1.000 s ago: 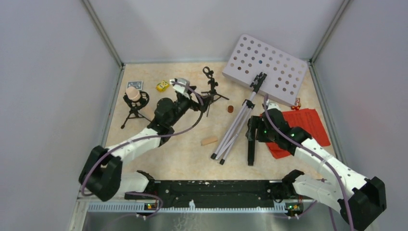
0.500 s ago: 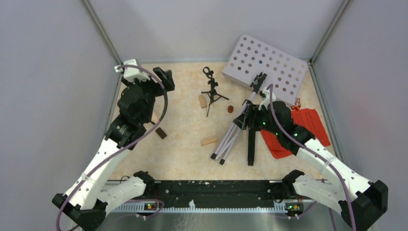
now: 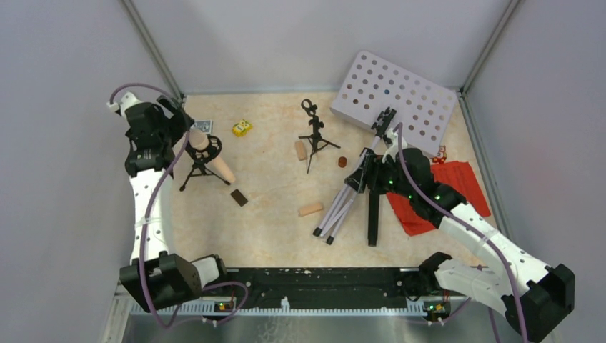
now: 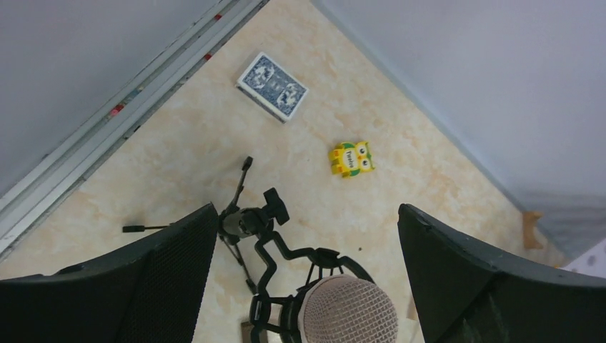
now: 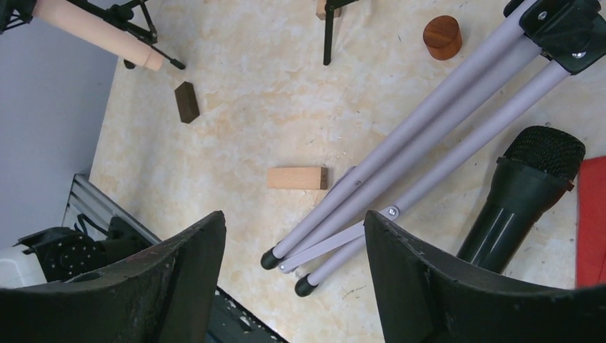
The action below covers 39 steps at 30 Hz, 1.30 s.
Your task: Pack up the instrument practice props
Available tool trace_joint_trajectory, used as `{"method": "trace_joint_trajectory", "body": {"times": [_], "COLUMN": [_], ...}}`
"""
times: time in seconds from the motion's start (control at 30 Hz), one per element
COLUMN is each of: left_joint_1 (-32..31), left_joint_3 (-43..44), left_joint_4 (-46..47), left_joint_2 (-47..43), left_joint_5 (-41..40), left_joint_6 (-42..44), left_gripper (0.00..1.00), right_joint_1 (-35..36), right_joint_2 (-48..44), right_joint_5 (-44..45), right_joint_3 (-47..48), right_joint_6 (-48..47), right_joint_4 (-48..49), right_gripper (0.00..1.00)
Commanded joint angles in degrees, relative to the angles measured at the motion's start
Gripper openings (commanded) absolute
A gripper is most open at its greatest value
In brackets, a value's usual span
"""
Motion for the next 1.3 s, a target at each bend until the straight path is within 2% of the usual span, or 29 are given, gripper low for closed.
{"method": "trace_joint_trajectory", "body": {"times": [0.0, 0.1, 0.3, 0.43, 0.6, 0.7, 0.8, 0.9, 1.03, 1.27], "left_joint_1": [5.0, 8.1, 8.6, 8.6, 8.7, 8.6, 8.6, 8.7, 8.6, 8.4], "left_joint_3": [2.4, 3.4, 10.0, 6.5, 1.1, 0.4, -0.1, -1.8, -5.5, -9.8], "left_joint_4": [4.6, 2.5, -11.0, -9.6, -5.9, -4.9, -4.6, -3.5, 0.0, 2.6], "left_joint_2": [-0.2, 3.7, 13.7, 13.6, 10.9, 11.3, 12.6, 13.3, 12.6, 11.2], "left_joint_5": [8.0, 11.4, 12.3, 14.9, 11.6, 11.1, 12.6, 16.3, 20.4, 23.5], "left_joint_6": [-6.5, -12.0, -17.1, -20.3, -24.6, -24.2, -24.0, -24.9, -26.3, -27.2], "left_gripper": [0.99, 0.99, 0.99, 0.99, 0.98, 0.91, 0.89, 0.82, 0.63, 0.38], "right_joint_1": [-0.5, -0.5, -0.4, -0.5, -0.4, -0.4, -0.5, -0.4, -0.5, -0.5], "right_joint_2": [-0.8, -0.4, 0.1, 0.8, 0.6, 0.3, 0.2, 0.3, 0.1, 0.1], "right_joint_5": [0.1, 1.0, 2.0, 1.9, 2.5, 2.8, 2.8, 2.8, 2.9, 3.1], "right_joint_3": [1.7, 2.1, 1.7, 2.0, 2.4, 1.9, 1.5, 1.4, 1.5, 1.2], "right_joint_6": [-0.9, -0.9, -0.1, 0.1, 0.1, 0.3, 0.5, 0.8, 0.9, 1.2], "right_joint_4": [-1.0, -2.3, -3.6, -4.1, -5.3, -5.3, -5.3, -5.2, -5.4, -5.4], "right_gripper": [0.70, 0.70, 0.70, 0.70, 0.70, 0.70, 0.70, 0.70, 0.70, 0.70]}}
